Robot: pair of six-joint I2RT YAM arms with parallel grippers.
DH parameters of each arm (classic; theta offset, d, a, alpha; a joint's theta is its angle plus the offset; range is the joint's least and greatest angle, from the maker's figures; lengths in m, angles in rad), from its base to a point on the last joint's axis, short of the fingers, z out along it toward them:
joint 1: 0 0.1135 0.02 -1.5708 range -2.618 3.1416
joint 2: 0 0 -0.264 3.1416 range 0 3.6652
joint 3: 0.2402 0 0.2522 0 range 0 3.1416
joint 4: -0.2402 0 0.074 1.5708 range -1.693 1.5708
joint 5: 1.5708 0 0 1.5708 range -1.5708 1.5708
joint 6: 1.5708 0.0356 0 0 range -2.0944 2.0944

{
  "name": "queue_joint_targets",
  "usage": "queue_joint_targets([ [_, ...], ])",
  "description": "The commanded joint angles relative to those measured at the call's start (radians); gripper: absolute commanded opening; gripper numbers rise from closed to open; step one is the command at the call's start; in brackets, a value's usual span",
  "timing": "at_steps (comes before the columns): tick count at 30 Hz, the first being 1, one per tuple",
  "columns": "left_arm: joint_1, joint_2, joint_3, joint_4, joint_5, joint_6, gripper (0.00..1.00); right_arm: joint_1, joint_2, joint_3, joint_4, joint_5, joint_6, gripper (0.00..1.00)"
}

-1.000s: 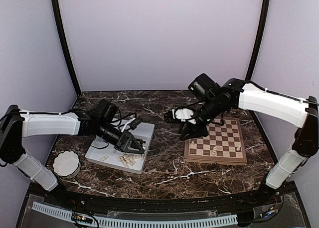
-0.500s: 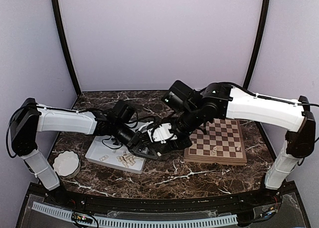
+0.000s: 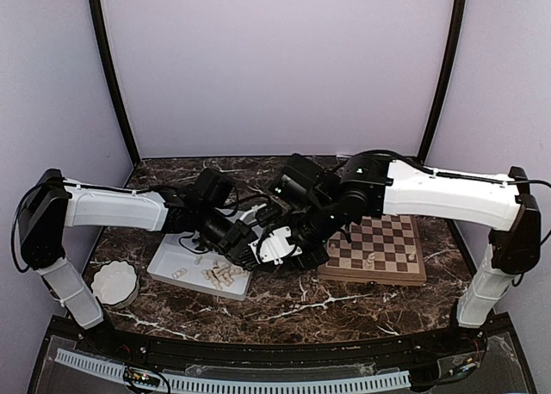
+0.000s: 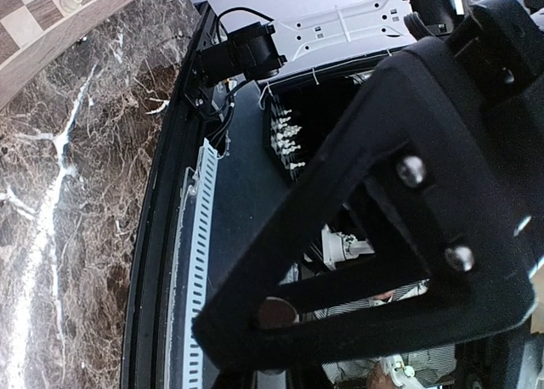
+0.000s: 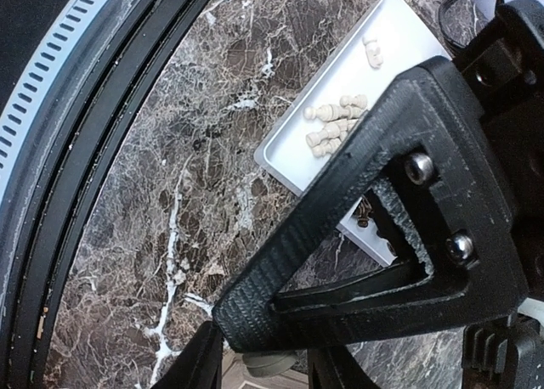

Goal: Set up the chess pieces on the board
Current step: Pass from the left arm to the right, then pass from the right arm to the left

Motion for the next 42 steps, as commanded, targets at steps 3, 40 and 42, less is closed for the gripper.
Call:
queue_joint_targets([
  [3, -0.005, -0.005, 0.005, 0.028, 0.044, -0.005, 0.06, 0.014, 0.011, -0.031, 0.033, 0.046, 0.008, 0.22],
  [40, -0.174, 0.133, 0.389, 0.524, -0.887, 0.174, 0.42, -0.751, -0.315, -0.374, 0.448, -1.041, 0.686, 0.08],
  [42, -0.177, 0.151, 0.409, 0.513, -0.889, 0.168, 0.40, -0.753, -0.319, -0.379, 0.451, -1.041, 0.687, 0.08],
])
